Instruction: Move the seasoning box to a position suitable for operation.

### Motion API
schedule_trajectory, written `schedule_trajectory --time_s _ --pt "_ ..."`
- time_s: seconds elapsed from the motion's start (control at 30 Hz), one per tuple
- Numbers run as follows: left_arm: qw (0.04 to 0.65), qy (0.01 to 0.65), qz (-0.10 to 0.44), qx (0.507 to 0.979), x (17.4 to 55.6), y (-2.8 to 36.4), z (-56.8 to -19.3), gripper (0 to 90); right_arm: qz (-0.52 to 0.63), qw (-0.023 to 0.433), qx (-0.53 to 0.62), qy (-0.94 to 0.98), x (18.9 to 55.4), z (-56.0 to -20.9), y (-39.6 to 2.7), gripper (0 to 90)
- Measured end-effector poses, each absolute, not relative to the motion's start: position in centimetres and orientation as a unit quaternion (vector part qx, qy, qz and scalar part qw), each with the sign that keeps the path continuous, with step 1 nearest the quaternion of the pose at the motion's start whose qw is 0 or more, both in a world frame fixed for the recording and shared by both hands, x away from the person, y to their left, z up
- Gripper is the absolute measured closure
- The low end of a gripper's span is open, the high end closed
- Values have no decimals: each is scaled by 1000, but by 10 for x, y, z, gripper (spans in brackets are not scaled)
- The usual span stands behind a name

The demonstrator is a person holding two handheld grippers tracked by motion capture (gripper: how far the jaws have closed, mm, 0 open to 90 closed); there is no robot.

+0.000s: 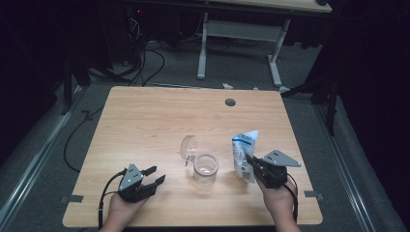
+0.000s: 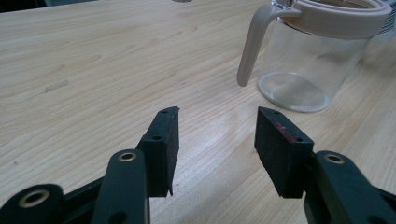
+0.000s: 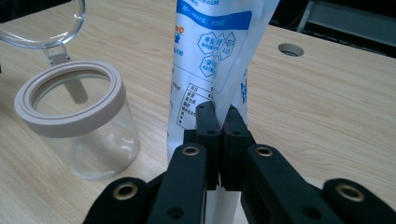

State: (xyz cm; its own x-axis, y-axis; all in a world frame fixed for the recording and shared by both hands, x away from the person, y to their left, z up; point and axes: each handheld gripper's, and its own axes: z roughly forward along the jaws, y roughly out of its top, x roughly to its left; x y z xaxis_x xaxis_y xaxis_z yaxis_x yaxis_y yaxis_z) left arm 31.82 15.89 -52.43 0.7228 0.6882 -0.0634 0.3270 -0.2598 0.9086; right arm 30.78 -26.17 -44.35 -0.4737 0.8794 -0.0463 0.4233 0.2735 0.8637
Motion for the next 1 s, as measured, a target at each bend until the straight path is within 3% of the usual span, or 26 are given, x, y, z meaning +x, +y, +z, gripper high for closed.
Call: schedule_trajectory --time_s 1.0 --pt "512 320 174 778 318 158 -525 505 326 197 400 834 317 -416 -250 891"
